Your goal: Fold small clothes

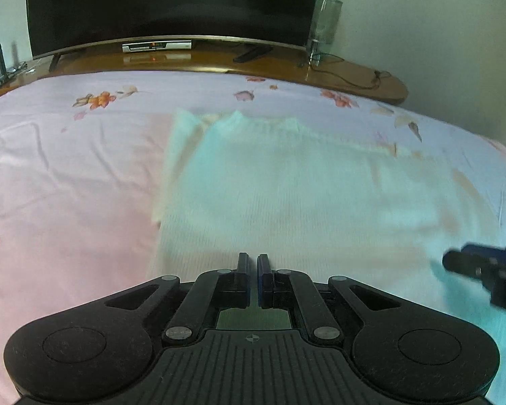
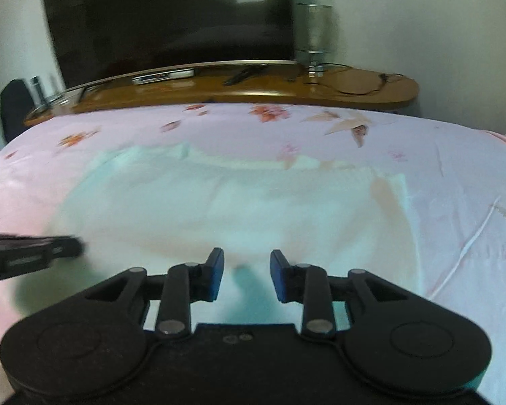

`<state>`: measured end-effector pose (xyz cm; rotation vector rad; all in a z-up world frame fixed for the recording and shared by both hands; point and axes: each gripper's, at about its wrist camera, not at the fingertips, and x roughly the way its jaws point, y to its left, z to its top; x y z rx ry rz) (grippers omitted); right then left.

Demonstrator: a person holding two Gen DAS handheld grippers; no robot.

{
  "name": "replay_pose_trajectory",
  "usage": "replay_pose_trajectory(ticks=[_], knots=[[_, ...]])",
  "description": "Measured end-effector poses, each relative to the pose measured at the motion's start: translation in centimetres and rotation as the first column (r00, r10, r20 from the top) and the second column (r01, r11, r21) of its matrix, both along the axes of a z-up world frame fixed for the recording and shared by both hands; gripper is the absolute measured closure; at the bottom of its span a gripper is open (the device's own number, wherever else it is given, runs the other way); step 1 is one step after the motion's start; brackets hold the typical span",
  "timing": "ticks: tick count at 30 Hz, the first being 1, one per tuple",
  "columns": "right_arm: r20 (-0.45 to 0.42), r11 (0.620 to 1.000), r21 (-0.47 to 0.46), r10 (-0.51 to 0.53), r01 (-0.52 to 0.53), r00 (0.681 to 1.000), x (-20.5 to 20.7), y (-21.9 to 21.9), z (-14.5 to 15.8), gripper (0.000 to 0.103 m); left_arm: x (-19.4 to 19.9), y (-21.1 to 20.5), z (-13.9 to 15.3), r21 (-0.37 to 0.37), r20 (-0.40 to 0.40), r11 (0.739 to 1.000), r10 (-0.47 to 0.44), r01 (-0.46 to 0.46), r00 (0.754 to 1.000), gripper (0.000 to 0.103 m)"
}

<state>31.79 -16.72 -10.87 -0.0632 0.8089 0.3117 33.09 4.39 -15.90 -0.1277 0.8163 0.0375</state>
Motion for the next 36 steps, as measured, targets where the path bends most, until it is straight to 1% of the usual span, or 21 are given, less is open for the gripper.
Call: replay_pose_trajectory(ticks=[2,4,5,6,9,11,13,15,16,19,22,27,32,34,36], knots=[[-0.026,1.0,0.0,0.004,-0.004,1.0,-1.2,0.1,-0.6,0.073,-0.8,-0.2,0.0,0.015,0.003,1.0,-0.002,0.002,1.0,0.099],[-0.052,0.999,-0.036,-0.015,0.013,0.999,-2.1,-0.1,-1.7,0.072,-1.4,-0.4,0.0,0.037,0.001,0.999,-0.008,0.008,1.0,0.099],[-0.064,0.999,-0.037,-0.033,0.031,0.997,-2.3,-0.5,-2.2,0.072,-1.7,-0.4,0.0,0.043,-0.003,0.999,-0.009,0.009,1.0,0.099],[-0.058,0.999,-0.013,-0.048,0.047,0.997,-2.6,-1.1,-2.3,0.072,-2.0,-0.4,0.0,0.043,-0.007,0.999,-0.009,0.01,1.0,0.099],[-0.06,0.996,-0.016,-0.09,0.089,0.994,-3.3,-1.8,-1.6,0.072,-2.7,-0.3,0.3,0.055,-0.022,0.998,-0.009,0.01,1.0,0.099],[-0.049,0.994,0.001,-0.11,0.11,0.993,-4.2,-2.2,-0.9,0.07,-3.2,-0.4,0.5,0.061,-0.032,0.998,-0.006,0.008,0.999,0.099],[-0.033,0.992,-0.019,-0.126,0.125,0.992,-5.2,-2.6,-0.7,0.066,-3.8,-0.5,0.6,0.067,-0.038,0.998,-0.002,0.005,0.999,0.099],[-0.063,0.988,-0.051,-0.151,0.148,0.987,-5.6,-3.2,-1.5,0.065,-4.4,-0.5,0.7,0.071,-0.046,0.997,-0.005,0.008,0.999,0.099],[-0.08,0.985,-0.052,-0.168,0.164,0.983,-5.6,-3.6,-1.8,0.065,-4.6,-0.5,0.7,0.073,-0.048,0.997,-0.004,0.008,0.999,0.099],[-0.08,0.982,-0.024,-0.189,0.188,0.979,-6.2,-4.3,-1.2,0.064,-5.3,-0.3,0.9,0.075,-0.054,0.997,-0.007,0.011,0.999,0.099],[-0.061,0.983,-0.016,-0.185,0.185,0.981,-6.7,-4.1,-0.5,0.062,-6.0,-0.2,1.2,0.067,-0.067,0.998,0.001,0.003,0.998,0.099],[-0.05,0.987,0.008,-0.161,0.161,0.986,-7.8,-3.7,0.2,0.06,-6.9,0.6,1.5,0.016,-0.087,0.999,0.036,-0.035,0.996,0.099],[-0.041,0.988,0.021,-0.152,0.153,0.987,-8.0,-3.2,0.7,0.059,-7.3,0.3,1.4,0.05,-0.081,0.998,0.051,-0.047,0.995,0.098],[-0.026,0.987,0.031,-0.16,0.161,0.987,-8.0,-3.1,1.1,0.059,-7.7,0.1,1.7,0.045,-0.063,0.998,0.056,-0.054,0.996,0.098],[-0.022,0.987,0.041,-0.157,0.158,0.987,-8.0,-3.0,1.2,0.058,-8.1,-0.4,2.1,0.024,-0.026,0.999,0.032,-0.031,0.999,0.098]])
